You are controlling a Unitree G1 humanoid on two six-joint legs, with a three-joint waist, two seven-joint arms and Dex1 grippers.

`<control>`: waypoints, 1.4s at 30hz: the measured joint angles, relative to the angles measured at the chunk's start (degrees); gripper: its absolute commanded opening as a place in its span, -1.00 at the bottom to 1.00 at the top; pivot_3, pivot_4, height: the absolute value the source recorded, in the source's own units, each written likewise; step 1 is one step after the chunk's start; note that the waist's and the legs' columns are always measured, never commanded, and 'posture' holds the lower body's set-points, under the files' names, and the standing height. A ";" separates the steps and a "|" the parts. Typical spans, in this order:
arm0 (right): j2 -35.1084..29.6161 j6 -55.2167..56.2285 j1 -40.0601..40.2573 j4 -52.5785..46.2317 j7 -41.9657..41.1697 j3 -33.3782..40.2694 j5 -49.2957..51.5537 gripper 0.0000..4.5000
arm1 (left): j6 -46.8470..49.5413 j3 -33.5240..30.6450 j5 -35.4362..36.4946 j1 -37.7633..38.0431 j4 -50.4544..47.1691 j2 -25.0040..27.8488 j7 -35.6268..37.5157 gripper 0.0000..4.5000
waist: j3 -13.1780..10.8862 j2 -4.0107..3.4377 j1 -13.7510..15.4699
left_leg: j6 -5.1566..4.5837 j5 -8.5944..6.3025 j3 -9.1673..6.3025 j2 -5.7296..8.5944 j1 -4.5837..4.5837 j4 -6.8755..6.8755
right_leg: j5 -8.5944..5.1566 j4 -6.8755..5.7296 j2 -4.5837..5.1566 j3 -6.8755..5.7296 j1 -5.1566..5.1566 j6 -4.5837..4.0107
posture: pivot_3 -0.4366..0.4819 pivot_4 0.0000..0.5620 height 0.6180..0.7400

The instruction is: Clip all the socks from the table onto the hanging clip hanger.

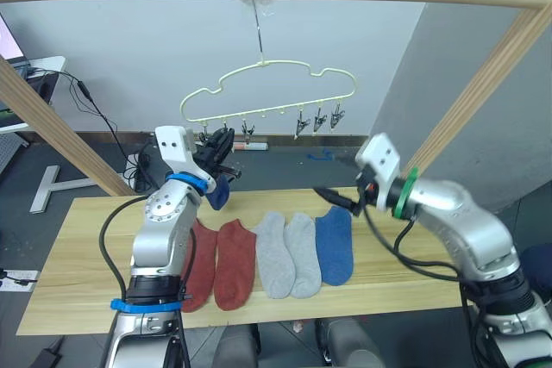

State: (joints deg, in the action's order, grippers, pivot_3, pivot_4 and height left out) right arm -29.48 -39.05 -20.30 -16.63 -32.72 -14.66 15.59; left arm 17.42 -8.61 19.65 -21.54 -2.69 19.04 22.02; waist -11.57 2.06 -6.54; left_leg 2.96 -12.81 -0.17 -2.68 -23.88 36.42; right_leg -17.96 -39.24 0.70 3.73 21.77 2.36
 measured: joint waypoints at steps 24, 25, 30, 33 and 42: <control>12.72 11.43 1.94 30.20 10.43 -8.18 -17.74 0.18 | 4.75 -2.70 3.24 0.68 -2.07 4.29 3.37 -0.92 | 0.05 0.08 0.10 | 0.00 0.00 0.11 -0.03 0.12 0.55 | 0.05 -0.57 -0.17 0.07 -0.05 0.06 | -0.30 -0.34 1.00; 12.42 13.47 1.69 31.46 10.11 -9.01 -18.76 0.02 | 4.73 -2.70 3.23 0.68 -2.06 4.29 3.37 -0.92 | 0.06 0.09 0.09 | 0.00 0.00 0.12 -0.02 0.12 0.56 | 0.06 -0.57 -0.17 0.08 -0.06 0.07 | -0.29 -0.34 1.00; 8.99 23.59 1.72 35.89 8.73 -10.63 -22.38 -0.75 | 4.72 -2.96 3.24 0.68 -2.08 4.40 3.49 -0.92 | 0.10 0.15 0.35 | -0.01 0.00 0.13 -0.02 0.24 0.57 | 0.07 -0.53 -0.16 0.06 -0.23 0.08 | -0.27 -0.33 1.00; 3.56 29.58 3.17 36.80 7.33 -10.31 -24.47 -0.99 | 5.53 -3.46 4.18 0.68 -2.28 4.59 3.57 -0.92 | 0.10 0.16 1.02 | -0.01 0.00 0.14 -0.01 0.38 0.55 | 0.07 -0.40 -0.13 0.04 -0.41 0.09 | -0.27 -0.33 1.00; -7.86 50.33 4.82 27.62 -8.84 -9.16 -22.73 -0.99 | 28.41 -13.51 26.58 -3.45 -1.07 4.88 3.28 -0.92 | -0.01 0.16 0.43 | 0.00 -0.01 0.07 -0.14 0.38 0.49 | -0.07 -0.43 -0.33 0.09 -0.32 0.34 | -0.29 -0.32 1.00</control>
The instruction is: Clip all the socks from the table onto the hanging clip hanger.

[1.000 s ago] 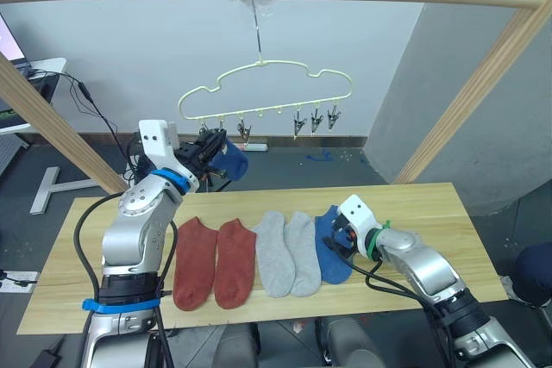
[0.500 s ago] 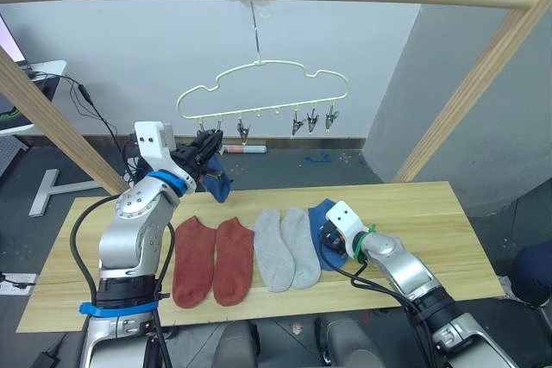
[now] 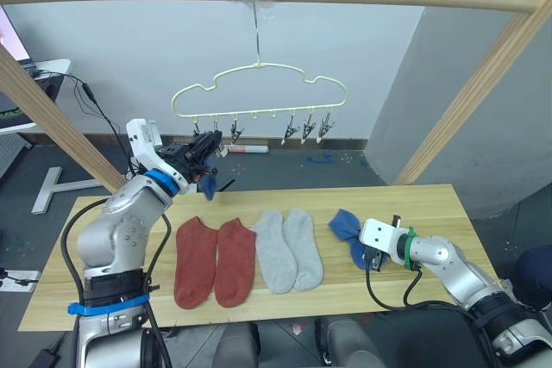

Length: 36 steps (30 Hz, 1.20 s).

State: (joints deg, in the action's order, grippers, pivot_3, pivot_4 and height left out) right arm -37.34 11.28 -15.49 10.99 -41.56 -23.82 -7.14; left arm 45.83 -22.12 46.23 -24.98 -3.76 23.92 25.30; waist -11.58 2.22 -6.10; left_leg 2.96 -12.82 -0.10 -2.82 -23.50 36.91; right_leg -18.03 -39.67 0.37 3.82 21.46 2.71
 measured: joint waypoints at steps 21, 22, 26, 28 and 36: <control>19.99 1.95 -16.71 -5.89 -4.00 -2.41 -1.14 -0.99 | 18.40 -10.52 28.06 -3.83 2.38 0.29 -16.03 -0.92 | -0.06 0.06 1.29 | 0.12 0.06 -0.76 0.13 -0.20 0.05 | 0.16 0.03 0.35 -0.40 -0.02 -0.27 | -0.25 -0.35 1.00; 20.26 1.95 -17.28 -5.56 -3.62 -2.37 -1.40 -0.99 | 18.39 -10.39 28.27 -3.80 2.15 0.28 -16.14 -0.92 | -0.06 0.06 1.30 | 0.12 0.07 -0.77 0.14 -0.20 0.05 | 0.17 0.02 0.35 -0.41 -0.02 -0.28 | -0.25 -0.35 1.00; 20.90 1.98 -18.61 -4.87 -2.82 -2.24 -2.32 -0.99 | 18.21 -9.78 29.28 -2.95 1.76 0.30 -16.24 -0.92 | -0.06 0.06 1.30 | 0.12 0.07 -0.78 0.16 -0.20 0.03 | 0.17 0.03 0.33 -0.44 -0.02 -0.28 | -0.25 -0.35 1.00; 21.10 2.03 -18.88 -4.86 -2.31 -2.16 -2.52 -0.99 | 18.09 -9.76 29.90 -2.67 1.54 0.30 -16.62 -0.92 | -0.06 0.06 1.31 | 0.12 0.07 -0.81 0.15 -0.24 0.03 | 0.17 0.05 0.33 -0.46 -0.01 -0.28 | -0.25 -0.34 1.00; 21.54 4.93 -19.35 -4.45 0.41 -1.70 -3.05 -0.99 | 17.30 -9.70 31.95 -2.52 1.36 0.37 -18.26 -0.92 | -0.07 0.05 1.32 | 0.12 0.07 -0.81 0.16 -0.24 0.03 | 0.17 0.05 0.34 -0.47 -0.01 -0.28 | -0.25 -0.34 1.00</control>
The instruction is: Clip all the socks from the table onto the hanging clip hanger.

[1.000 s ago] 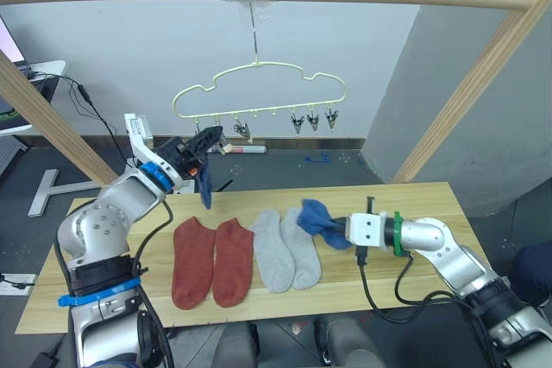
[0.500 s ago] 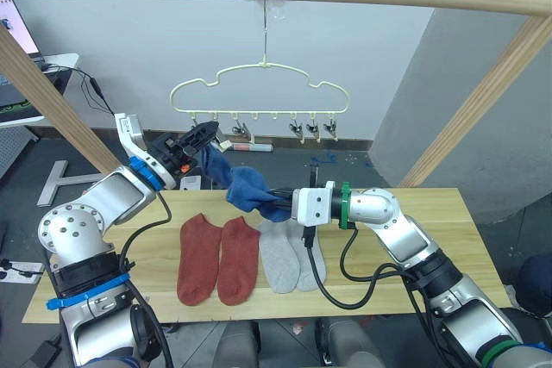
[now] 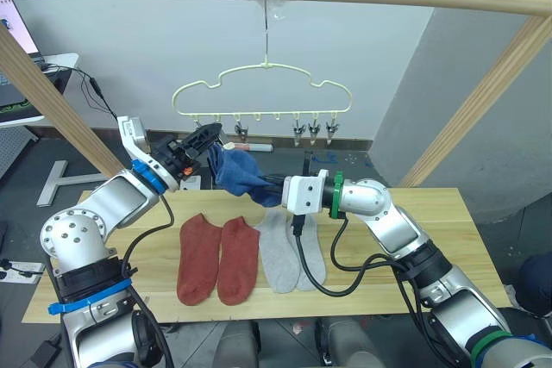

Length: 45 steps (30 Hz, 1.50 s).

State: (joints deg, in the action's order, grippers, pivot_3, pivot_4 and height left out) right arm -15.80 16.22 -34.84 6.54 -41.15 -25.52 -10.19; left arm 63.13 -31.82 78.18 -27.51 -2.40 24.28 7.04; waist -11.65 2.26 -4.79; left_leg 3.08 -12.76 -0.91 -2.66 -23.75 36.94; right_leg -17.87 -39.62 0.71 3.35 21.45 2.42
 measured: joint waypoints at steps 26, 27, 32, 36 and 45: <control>1.47 14.47 0.24 7.22 16.35 -0.01 -10.77 -0.99 | -5.91 0.80 15.65 -0.18 2.32 -0.24 -10.22 -0.92 | -0.05 -0.02 0.07 | 0.01 0.00 -0.04 0.01 -0.07 -0.01 | 0.00 0.11 0.02 -0.03 0.00 0.00 | -0.24 -0.31 1.00; 1.48 14.67 0.24 7.22 16.48 -0.01 -10.82 -0.99 | -6.09 0.95 15.68 -0.18 2.33 -0.08 -10.26 -0.92 | -0.05 -0.02 0.08 | 0.01 0.00 -0.04 0.01 -0.07 -0.01 | 0.00 0.11 0.02 -0.03 -0.01 0.00 | -0.24 -0.30 1.00; 1.51 14.72 0.24 7.56 16.30 -0.11 -11.05 -0.99 | -6.62 1.28 15.98 -0.10 2.33 0.13 -10.32 -0.92 | -0.08 -0.02 0.14 | 0.00 0.00 -0.04 0.01 -0.07 -0.02 | 0.00 0.13 0.02 -0.04 -0.01 0.00 | -0.24 -0.31 1.00; 1.99 14.62 0.23 8.29 16.23 -0.30 -11.08 -0.99 | -7.35 1.78 16.23 -0.02 2.32 0.14 -10.35 -0.92 | -0.08 -0.02 0.14 | 0.01 0.00 -0.04 0.01 -0.08 -0.02 | 0.00 0.14 0.02 -0.05 -0.01 0.00 | -0.24 -0.31 1.00; 3.34 14.58 -0.58 10.46 17.04 -0.35 -11.60 -0.99 | -7.57 2.48 17.61 0.31 2.33 0.75 -10.39 -0.92 | -0.10 -0.03 0.14 | 0.01 0.00 -0.06 0.01 -0.10 -0.03 | 0.00 0.17 0.02 -0.06 -0.01 0.00 | -0.24 -0.32 1.00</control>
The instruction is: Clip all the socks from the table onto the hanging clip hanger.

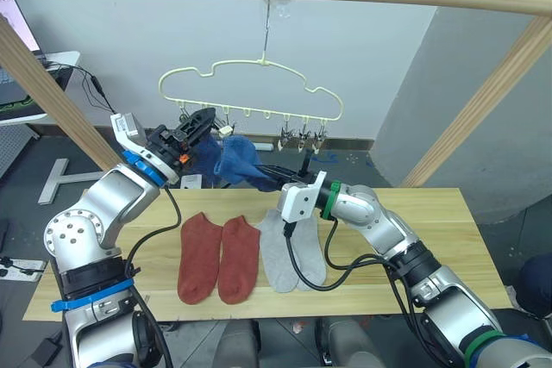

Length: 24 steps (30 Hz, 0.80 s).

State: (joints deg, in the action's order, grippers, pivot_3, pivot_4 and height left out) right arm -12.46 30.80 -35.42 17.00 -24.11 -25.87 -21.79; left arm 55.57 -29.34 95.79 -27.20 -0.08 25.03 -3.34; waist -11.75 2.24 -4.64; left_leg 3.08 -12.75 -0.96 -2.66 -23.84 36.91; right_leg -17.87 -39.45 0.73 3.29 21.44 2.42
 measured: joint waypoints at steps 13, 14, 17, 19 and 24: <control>0.43 0.10 -1.04 0.57 -1.19 -0.18 0.76 -0.99 | -0.16 1.17 0.77 0.73 -0.21 0.42 0.00 -0.92 | 0.00 0.00 0.02 | 0.00 0.00 -0.01 -0.01 -0.01 -0.01 | 0.00 0.02 0.01 -0.03 0.00 0.00 | -0.23 -0.34 1.00; 0.46 0.10 -1.04 0.57 -1.62 -0.19 0.92 -0.99 | -0.19 1.31 0.80 0.81 -0.41 0.42 0.00 -0.92 | 0.00 0.00 0.02 | 0.00 0.00 -0.01 -0.01 -0.01 -0.01 | 0.00 0.02 0.01 -0.04 0.00 0.00 | -0.23 -0.35 1.00; 0.49 0.09 -1.04 0.57 -3.65 -0.28 2.10 -0.99 | -0.35 1.71 0.85 1.01 -0.55 0.42 0.01 -0.92 | 0.00 0.00 0.02 | 0.00 0.00 -0.01 -0.01 -0.01 -0.01 | 0.00 0.03 0.01 -0.05 -0.01 0.00 | -0.23 -0.36 1.00; 0.57 0.03 -1.09 0.57 -5.12 -0.30 2.99 -0.99 | -0.46 2.01 0.87 1.24 -0.83 0.47 0.04 -0.92 | 0.00 0.00 0.02 | 0.00 0.00 -0.01 -0.01 -0.01 -0.01 | 0.00 0.03 0.01 -0.05 -0.01 0.00 | -0.23 -0.37 1.00; 0.74 -0.09 -2.34 1.13 -8.09 -0.25 5.03 -0.99 | 0.18 2.88 0.95 1.97 -1.73 1.97 0.64 -0.92 | 0.00 0.00 0.02 | 0.00 0.00 -0.03 -0.01 -0.01 -0.01 | 0.00 0.02 0.01 -0.06 0.00 0.00 | -0.23 -0.36 1.00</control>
State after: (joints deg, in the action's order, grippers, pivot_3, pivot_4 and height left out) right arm -11.72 30.70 -37.77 18.13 -32.20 -26.11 -16.76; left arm 55.74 -26.46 96.74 -25.23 -1.81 27.00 -2.70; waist -11.75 2.23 -4.63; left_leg 3.09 -12.75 -0.99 -2.66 -23.86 36.90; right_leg -17.87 -39.43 0.74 3.23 21.43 2.42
